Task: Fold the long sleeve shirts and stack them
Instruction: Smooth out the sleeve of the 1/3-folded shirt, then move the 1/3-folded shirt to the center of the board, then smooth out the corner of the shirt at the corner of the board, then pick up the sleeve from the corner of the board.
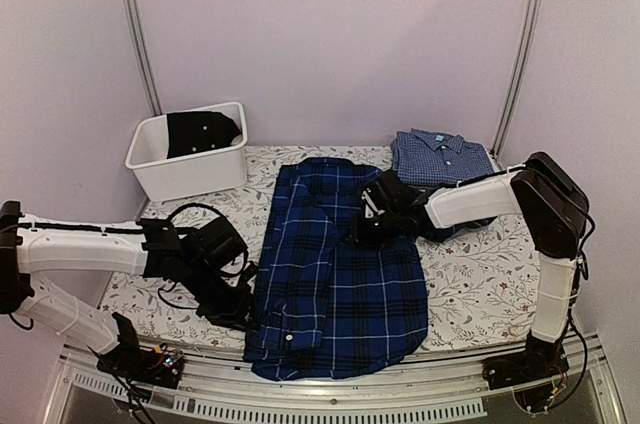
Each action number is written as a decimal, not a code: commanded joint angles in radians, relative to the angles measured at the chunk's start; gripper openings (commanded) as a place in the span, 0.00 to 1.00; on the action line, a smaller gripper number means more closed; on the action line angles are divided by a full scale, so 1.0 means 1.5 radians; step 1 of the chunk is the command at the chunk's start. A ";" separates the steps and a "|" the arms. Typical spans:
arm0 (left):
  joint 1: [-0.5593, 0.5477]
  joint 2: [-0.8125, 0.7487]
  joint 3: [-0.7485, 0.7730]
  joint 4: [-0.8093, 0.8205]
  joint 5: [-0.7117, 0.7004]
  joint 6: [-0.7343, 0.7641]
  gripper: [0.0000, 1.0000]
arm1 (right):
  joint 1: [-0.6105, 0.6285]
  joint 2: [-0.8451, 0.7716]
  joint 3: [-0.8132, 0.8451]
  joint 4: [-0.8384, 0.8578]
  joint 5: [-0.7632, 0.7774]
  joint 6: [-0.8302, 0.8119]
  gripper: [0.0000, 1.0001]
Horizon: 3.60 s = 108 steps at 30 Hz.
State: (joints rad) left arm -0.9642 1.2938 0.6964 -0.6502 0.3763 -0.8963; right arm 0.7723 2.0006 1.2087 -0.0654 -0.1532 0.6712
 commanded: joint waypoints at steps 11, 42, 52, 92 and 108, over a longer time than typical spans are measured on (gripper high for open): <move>0.105 0.054 0.197 0.021 -0.129 0.123 0.25 | 0.040 -0.020 0.122 -0.037 0.023 -0.093 0.27; 0.266 0.576 0.430 0.280 -0.112 0.191 0.17 | -0.001 0.053 0.171 -0.039 0.026 -0.087 0.34; 0.322 0.555 0.403 0.236 -0.113 0.279 0.17 | -0.001 -0.136 0.007 -0.093 0.146 -0.098 0.36; 0.304 0.528 0.501 0.131 -0.097 0.372 0.36 | 0.402 -0.262 -0.183 -0.211 0.054 -0.028 0.37; 0.146 0.334 0.476 0.126 -0.237 0.363 0.61 | 0.060 -0.464 -0.218 -0.276 0.315 0.032 0.69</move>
State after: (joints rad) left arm -0.6750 1.8957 1.4361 -0.4633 0.1287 -0.3473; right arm 0.9604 1.3464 0.9302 -0.4568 0.1997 0.6895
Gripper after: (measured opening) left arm 0.582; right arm 0.672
